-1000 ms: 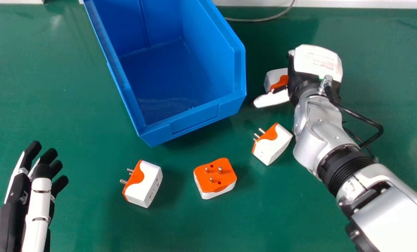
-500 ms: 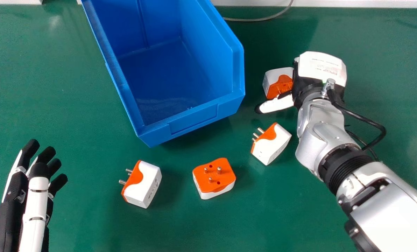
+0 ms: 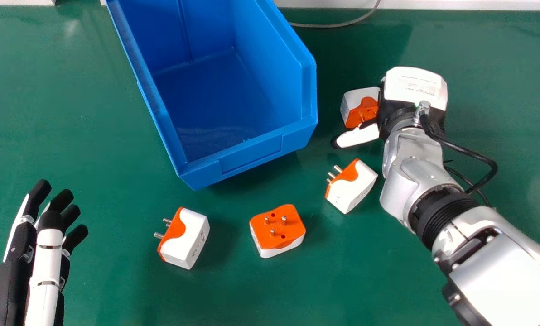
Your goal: Pick all objects and put in blue box
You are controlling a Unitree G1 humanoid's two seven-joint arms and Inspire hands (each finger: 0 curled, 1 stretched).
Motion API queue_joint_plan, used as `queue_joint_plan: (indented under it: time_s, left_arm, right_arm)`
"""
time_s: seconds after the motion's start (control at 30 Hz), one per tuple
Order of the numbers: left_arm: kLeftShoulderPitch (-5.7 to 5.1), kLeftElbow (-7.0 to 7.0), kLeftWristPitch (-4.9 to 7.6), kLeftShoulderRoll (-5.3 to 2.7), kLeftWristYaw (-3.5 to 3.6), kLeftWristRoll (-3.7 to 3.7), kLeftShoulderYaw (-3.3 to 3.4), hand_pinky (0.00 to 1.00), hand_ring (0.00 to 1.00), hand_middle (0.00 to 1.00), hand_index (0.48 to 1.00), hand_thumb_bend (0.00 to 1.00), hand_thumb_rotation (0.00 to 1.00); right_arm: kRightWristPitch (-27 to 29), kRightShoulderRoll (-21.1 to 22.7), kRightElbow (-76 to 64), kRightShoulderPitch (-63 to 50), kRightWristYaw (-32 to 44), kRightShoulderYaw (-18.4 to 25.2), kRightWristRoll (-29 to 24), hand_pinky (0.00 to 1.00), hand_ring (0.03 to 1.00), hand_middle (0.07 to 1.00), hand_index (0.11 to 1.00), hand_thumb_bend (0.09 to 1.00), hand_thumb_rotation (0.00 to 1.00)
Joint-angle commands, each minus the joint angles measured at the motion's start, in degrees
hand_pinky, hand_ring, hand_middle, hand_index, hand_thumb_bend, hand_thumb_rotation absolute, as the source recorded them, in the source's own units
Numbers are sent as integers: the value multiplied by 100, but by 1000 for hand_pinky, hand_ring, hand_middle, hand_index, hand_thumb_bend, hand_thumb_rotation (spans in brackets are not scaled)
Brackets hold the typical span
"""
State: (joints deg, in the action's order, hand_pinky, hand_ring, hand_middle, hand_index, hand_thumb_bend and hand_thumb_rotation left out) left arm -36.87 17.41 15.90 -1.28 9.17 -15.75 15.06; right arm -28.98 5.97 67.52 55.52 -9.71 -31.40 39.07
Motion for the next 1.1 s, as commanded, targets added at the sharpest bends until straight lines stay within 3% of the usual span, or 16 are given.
queue_joint_plan:
  time_s: [0.0, 0.1, 0.23, 0.43, 0.57, 0.7, 0.8, 0.83, 1.07]
  left_arm:
    - [-55, 58, 174, 10, 13, 30, 44, 870, 893, 893, 917, 453, 737]
    - [-62, 45, 161, -13, 18, -32, 40, 866, 893, 891, 916, 459, 732]
    - [-106, 80, 167, -37, -24, 56, 17, 863, 891, 889, 914, 462, 726]
    - [-111, 83, 141, -53, -67, 92, 5, 862, 890, 888, 914, 465, 731]
    - [-119, 105, 130, -56, -97, 120, -9, 862, 887, 886, 911, 471, 736]
    - [-83, 50, 174, -38, -17, 17, 8, 865, 888, 886, 911, 468, 737]
    - [-72, 2, 216, -20, -27, 74, 22, 868, 890, 887, 912, 463, 733]
    - [-65, -16, 228, -26, -24, 63, 19, 868, 890, 887, 912, 462, 733]
    - [-78, 2, 218, -45, -82, 136, 0, 865, 888, 885, 910, 468, 736]
  right_arm:
    - [45, 45, 1, 275, 42, -75, 110, 634, 754, 847, 825, 818, 593]
    - [-19, 36, 107, 311, 33, -197, 185, 644, 753, 835, 811, 805, 617]
    - [16, 40, 201, 371, 178, -235, 183, 640, 739, 818, 797, 808, 635]
    - [-27, 28, 260, 402, 128, -294, 232, 605, 708, 778, 759, 801, 644]
    - [28, 25, 271, 420, 67, -178, 121, 471, 583, 654, 670, 783, 648]
    - [47, -13, 295, 424, -153, 64, -54, 384, 485, 554, 618, 763, 616]
    - [86, -22, 342, 436, -225, 105, -73, 312, 402, 472, 582, 750, 585]
    - [90, -24, 367, 441, -236, 83, -44, 280, 366, 435, 559, 745, 573]
    - [29, -69, 461, 506, -200, 205, -97, 198, 278, 350, 540, 730, 555]
